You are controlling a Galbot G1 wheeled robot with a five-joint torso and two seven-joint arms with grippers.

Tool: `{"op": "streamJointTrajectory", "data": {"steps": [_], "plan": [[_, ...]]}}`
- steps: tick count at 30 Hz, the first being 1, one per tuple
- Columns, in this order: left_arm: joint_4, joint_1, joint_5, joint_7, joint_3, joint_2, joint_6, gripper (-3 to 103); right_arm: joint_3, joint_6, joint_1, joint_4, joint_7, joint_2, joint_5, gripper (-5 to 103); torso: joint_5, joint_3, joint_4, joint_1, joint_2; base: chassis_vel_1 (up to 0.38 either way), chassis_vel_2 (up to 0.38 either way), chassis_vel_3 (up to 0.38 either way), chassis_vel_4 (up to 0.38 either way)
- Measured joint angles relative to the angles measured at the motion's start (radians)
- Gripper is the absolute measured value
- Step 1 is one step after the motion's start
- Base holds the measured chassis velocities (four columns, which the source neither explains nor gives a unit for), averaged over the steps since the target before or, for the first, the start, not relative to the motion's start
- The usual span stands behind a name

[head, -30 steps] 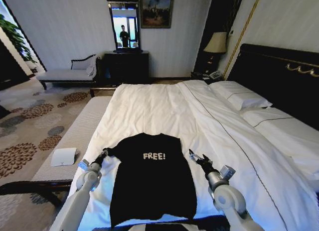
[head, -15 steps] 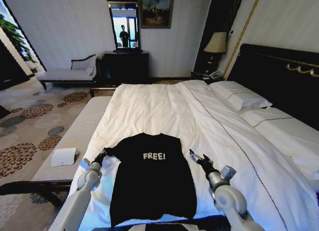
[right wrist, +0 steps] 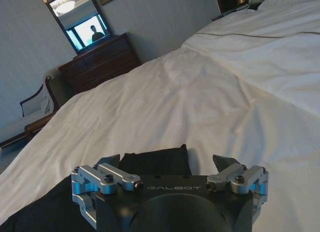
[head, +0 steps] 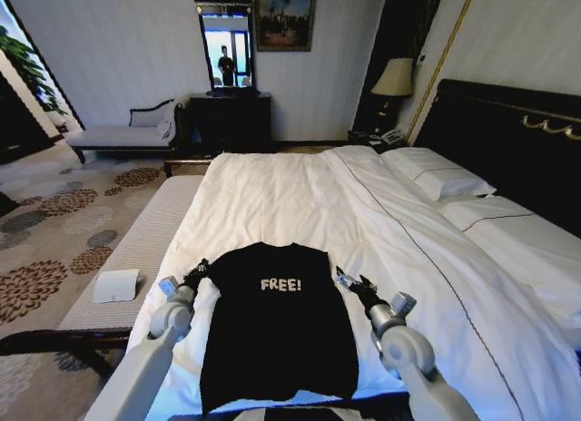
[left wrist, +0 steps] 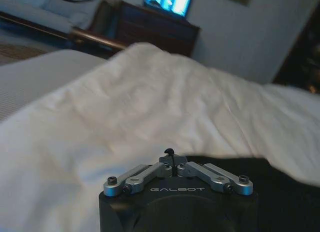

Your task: Fold the clothes on the bed.

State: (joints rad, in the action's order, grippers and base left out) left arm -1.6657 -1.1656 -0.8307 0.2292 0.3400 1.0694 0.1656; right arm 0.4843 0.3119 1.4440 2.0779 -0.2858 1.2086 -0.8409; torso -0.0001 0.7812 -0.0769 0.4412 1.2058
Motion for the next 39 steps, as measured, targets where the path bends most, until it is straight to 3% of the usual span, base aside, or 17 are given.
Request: {"op": "streamJointTrajectory", "data": {"steps": [18, 27, 39], "plan": [[0.060, 0.221, -0.008, 0.087, -0.324, -0.004, 0.022, 0, 0.007, -0.006, -0.006, -0.020, 0.006, 0.018, 0.001, 100, 0.0003, 0.000, -0.0001, 0.000, 0.000, 0.000, 0.000, 0.000, 0.000], [0.117, 0.302, 0.011, 0.095, -0.402, 0.026, 0.024, 0, 0.011, -0.007, -0.006, -0.022, 0.008, 0.018, 0.000, 100, 0.0002, 0.000, -0.0003, 0.000, 0.000, 0.000, 0.000, 0.000, 0.000], [0.158, 0.313, 0.043, 0.095, -0.449, 0.029, 0.030, -3, 0.019, -0.008, -0.006, -0.012, 0.008, 0.012, -0.007, 100, 0.0000, 0.000, -0.0002, 0.000, 0.000, 0.000, 0.000, 0.000, 0.000]]}}
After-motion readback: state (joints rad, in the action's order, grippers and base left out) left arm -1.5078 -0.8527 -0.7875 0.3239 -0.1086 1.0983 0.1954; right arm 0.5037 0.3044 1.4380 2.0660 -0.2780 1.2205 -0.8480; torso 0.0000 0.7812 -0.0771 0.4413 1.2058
